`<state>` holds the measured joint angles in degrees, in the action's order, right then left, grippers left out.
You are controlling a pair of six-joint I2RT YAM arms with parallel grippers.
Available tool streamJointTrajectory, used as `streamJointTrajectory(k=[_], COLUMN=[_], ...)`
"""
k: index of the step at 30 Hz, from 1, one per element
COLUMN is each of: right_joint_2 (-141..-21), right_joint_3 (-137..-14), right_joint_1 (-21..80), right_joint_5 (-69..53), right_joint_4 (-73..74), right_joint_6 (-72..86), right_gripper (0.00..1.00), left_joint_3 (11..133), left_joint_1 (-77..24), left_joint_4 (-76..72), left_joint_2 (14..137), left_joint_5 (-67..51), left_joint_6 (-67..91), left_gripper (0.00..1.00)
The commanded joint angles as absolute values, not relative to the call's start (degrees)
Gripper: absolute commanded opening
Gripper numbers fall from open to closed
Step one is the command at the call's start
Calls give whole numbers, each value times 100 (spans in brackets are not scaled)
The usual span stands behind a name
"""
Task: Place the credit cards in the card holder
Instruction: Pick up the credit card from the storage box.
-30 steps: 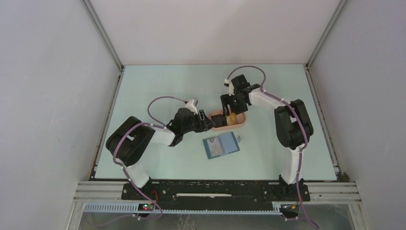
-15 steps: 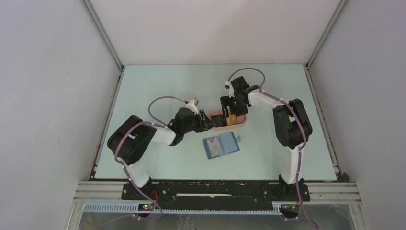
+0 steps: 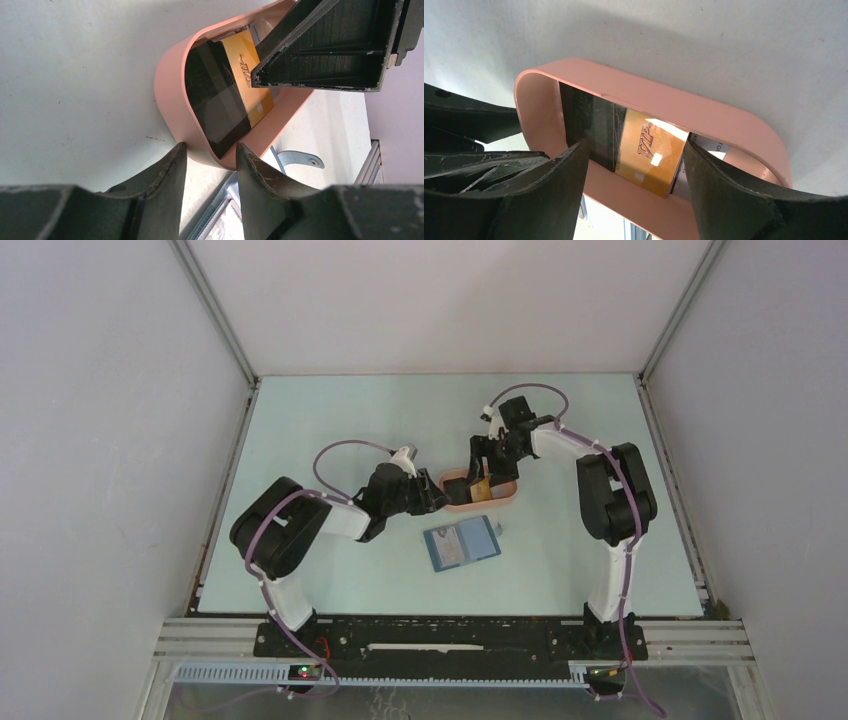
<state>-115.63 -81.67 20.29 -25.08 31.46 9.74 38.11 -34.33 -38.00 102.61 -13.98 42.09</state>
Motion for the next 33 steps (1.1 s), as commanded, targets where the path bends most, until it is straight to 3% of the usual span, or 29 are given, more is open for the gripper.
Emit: streamJointTrajectory(k=[1,13,33], right_joint_2=[-11689,-11356,-11120], right_joint_3=[-8112,-8017,-7964], right_joint_1=[2029,1818,1707], right_joint_5=[-3278,-3901,-4310], right_joint_4=[3080,2947,2931], right_joint_6=[1235,1353,1440], right_gripper=[76,68,66], left_joint_3=[4119,4122,4065], left_joint_1=[-3497,-3493,-3496], left_joint_4=[-3870,-3779,-3744], left_joint_2=[10303,10255,10225], left_joint_5=[-1583,-1537,-1425], left_joint_6=[4254,4250,4271], left_gripper=[45,44,44])
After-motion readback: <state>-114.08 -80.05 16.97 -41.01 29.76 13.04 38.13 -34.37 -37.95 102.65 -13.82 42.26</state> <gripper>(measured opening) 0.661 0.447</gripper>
